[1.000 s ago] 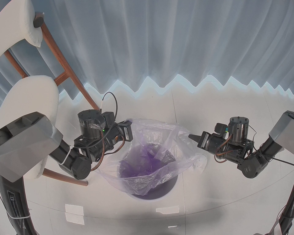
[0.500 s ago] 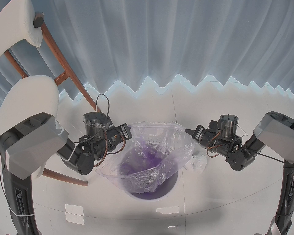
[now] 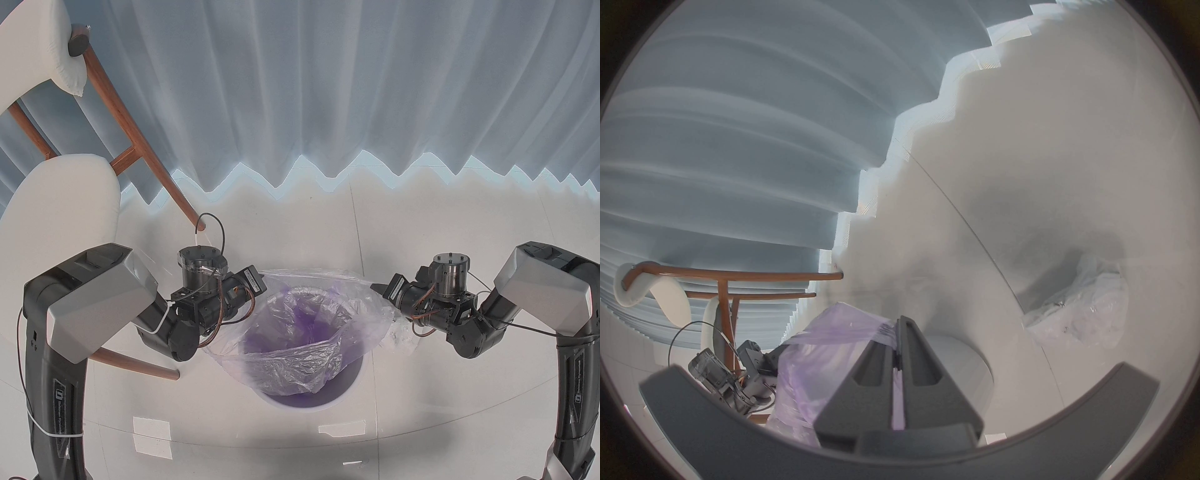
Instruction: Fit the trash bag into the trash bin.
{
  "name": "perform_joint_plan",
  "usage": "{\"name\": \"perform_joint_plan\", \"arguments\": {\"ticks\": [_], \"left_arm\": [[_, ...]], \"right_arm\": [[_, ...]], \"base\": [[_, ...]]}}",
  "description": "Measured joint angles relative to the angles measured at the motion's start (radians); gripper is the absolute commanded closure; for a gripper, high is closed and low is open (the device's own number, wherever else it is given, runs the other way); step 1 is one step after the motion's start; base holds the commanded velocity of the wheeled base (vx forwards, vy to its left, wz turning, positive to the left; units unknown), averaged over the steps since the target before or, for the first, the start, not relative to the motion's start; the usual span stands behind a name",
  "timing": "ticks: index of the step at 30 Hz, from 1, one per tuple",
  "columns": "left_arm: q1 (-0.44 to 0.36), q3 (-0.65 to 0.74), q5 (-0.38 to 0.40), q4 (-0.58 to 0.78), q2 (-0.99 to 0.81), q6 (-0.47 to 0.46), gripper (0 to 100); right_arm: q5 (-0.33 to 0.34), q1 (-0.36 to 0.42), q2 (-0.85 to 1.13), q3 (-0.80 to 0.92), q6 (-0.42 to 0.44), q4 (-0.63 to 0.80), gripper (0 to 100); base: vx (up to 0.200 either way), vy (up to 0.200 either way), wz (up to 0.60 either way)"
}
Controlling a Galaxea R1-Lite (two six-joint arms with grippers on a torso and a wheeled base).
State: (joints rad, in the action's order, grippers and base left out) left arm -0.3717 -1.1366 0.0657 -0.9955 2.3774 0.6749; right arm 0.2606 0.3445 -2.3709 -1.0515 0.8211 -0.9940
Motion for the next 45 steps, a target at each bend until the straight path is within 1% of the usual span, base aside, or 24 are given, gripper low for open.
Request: {"name": "perform_joint_plan", "arguments": {"ticks": [7,15,19,23,24,31,32,35,39,45], "left_arm": [[0.011,0.004,-0.002,-0.003,0.018,0.008,100],[0.036,0.009,-0.002,0.003,0.024,0.135,100],[0.04,0.037,-0.002,0.001,0.024,0.15,100],[0.041,0.063,-0.007,-0.004,0.025,0.153,100],[0.042,0.068,-0.009,-0.005,0.026,0.154,0],[0.06,0.078,-0.035,-0.027,0.025,0.196,0],[0.063,0.082,-0.037,-0.03,0.023,0.203,0],[0.071,0.104,-0.038,-0.043,0.015,0.215,0],[0.077,0.143,-0.041,-0.107,-0.009,0.232,0],[0.073,0.267,-0.041,-0.199,-0.071,0.249,0]], "right_arm": [[-0.008,0.012,-0.026,0.033,-0.002,-0.003,100],[-0.036,0.025,-0.037,0.073,-0.003,-0.008,100],[-0.041,0.027,-0.038,0.097,-0.003,-0.012,100],[-0.042,0.027,-0.039,0.128,-0.003,-0.057,100],[-0.042,0.027,-0.039,0.137,-0.003,-0.069,100],[-0.043,0.028,-0.038,0.179,0.003,-0.097,100],[-0.043,0.027,-0.038,0.186,0.004,-0.1,0],[-0.044,0.027,-0.034,0.209,0.013,-0.127,0],[-0.053,0.026,-0.011,0.257,0.046,-0.176,0],[-0.054,0.026,0.081,0.358,0.106,-0.193,0]], "base": [[0.0,0.0,0.0],[0.0,0.0,0.0],[0.0,0.0,0.0],[0.0,0.0,0.0],[0.0,0.0,0.0],[0.0,0.0,0.0],[0.0,0.0,0.0],[0.0,0.0,0.0],[0.0,0.0,0.0],[0.0,0.0,0.0]]}}
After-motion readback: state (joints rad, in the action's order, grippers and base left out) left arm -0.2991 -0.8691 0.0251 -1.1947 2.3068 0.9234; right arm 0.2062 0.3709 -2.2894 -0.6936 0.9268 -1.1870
